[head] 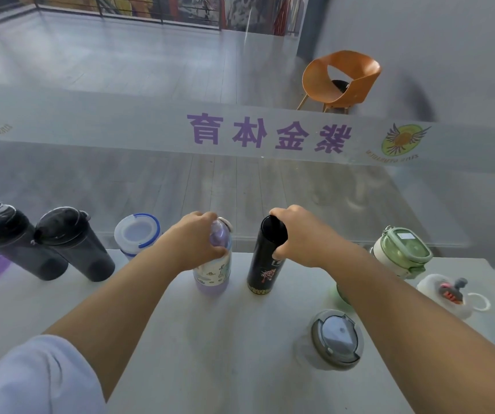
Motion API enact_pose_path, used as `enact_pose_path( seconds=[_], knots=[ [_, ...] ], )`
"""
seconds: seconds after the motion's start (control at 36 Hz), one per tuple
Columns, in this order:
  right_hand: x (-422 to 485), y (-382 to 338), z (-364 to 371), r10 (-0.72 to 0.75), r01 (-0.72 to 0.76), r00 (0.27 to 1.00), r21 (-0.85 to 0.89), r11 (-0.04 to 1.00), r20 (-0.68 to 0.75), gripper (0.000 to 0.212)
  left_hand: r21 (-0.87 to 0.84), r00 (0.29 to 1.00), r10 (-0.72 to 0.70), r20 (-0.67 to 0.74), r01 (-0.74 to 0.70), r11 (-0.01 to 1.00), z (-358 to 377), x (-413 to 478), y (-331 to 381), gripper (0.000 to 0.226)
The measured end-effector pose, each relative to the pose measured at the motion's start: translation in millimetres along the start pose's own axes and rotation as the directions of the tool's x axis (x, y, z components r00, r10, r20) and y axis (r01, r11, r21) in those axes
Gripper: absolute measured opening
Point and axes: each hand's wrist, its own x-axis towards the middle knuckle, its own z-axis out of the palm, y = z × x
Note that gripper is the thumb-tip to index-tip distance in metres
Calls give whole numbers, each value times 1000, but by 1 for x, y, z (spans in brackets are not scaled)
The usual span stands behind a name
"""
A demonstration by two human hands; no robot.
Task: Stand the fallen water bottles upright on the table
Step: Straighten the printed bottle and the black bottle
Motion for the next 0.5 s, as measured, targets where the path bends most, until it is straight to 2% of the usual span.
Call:
enact_pose_path(
  seconds=[0.33, 0.5],
  knots=[
    [-4, -1, -5, -6, 8, 1000, -47, 999, 29, 54, -84, 1000, -31, 3, 31, 996, 1, -5, -4, 76],
    [-7, -2, -3, -3, 5, 999, -53, 999, 34, 61, -58, 1000, -16, 3, 16, 998, 1, -9, -3, 79]
  ],
)
